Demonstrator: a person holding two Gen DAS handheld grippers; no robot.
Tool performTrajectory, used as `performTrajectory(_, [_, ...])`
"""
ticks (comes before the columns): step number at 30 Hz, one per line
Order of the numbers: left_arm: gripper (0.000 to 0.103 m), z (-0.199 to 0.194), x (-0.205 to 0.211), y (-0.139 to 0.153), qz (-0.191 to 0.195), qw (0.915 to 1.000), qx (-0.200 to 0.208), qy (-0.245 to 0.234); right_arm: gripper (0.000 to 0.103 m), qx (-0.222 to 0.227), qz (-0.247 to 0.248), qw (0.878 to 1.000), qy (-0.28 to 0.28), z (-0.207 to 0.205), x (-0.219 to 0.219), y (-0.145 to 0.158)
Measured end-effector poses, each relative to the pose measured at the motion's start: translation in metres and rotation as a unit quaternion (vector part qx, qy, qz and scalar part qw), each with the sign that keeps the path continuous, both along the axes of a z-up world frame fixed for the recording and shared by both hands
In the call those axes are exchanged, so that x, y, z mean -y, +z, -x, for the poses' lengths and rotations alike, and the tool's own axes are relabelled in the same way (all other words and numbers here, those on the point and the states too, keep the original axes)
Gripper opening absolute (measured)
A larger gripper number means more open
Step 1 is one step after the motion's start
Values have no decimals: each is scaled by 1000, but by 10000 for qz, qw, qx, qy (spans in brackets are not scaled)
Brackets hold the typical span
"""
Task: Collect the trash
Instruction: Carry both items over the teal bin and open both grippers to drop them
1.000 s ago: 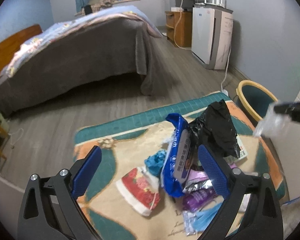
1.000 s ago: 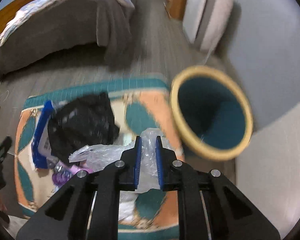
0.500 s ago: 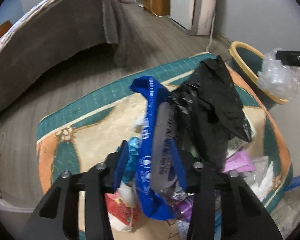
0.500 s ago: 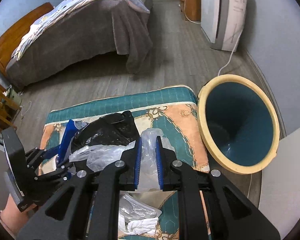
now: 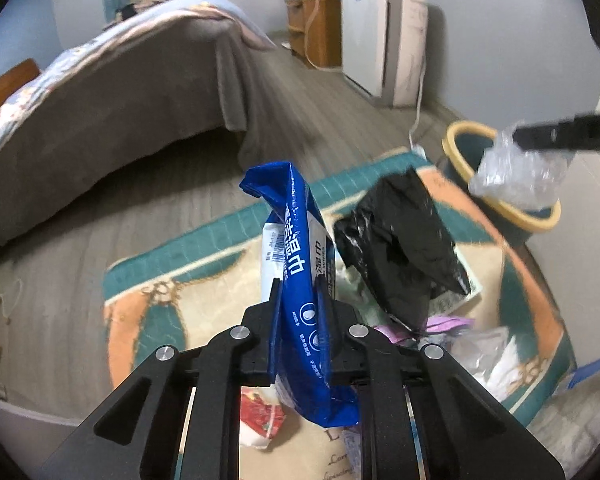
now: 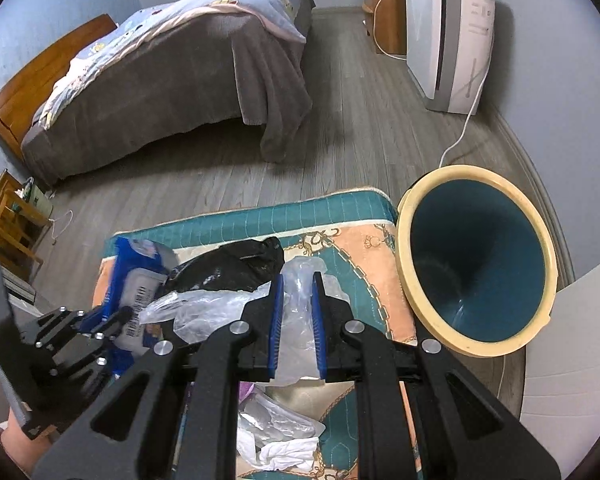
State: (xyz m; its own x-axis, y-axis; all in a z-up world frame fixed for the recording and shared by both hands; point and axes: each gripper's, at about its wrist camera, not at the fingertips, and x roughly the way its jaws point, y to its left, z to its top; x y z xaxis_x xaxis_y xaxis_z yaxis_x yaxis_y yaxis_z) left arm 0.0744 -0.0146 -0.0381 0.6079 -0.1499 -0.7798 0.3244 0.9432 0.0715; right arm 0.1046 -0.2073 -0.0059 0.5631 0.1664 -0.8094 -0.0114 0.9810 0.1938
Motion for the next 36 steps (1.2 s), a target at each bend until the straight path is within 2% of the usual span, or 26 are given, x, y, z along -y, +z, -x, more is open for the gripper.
performTrajectory(8, [16, 2, -11, 62, 243, 9971, 613, 376, 13, 278, 12, 9996, -86, 0, 18, 20])
performTrajectory(13, [16, -2, 5, 94, 249, 9950, 936, 225, 13, 439, 63, 9987, -254, -3, 42, 28])
performTrajectory(17, [16, -10, 37, 109, 239, 9943, 1041, -58, 13, 483, 83, 9973, -553, -8, 74, 27])
performTrajectory(21, [16, -18, 68, 107, 315, 9942, 967, -361, 13, 484, 221, 9948, -863, -14, 110, 21])
performTrajectory(26, [16, -31, 119, 92, 319, 9930, 810, -793, 13, 295, 92, 9908, -1318, -18, 154, 4])
performTrajectory(36, [16, -46, 229, 28, 287, 9867, 53, -1601, 13, -403, 321, 9776, -2041, -27, 206, -47])
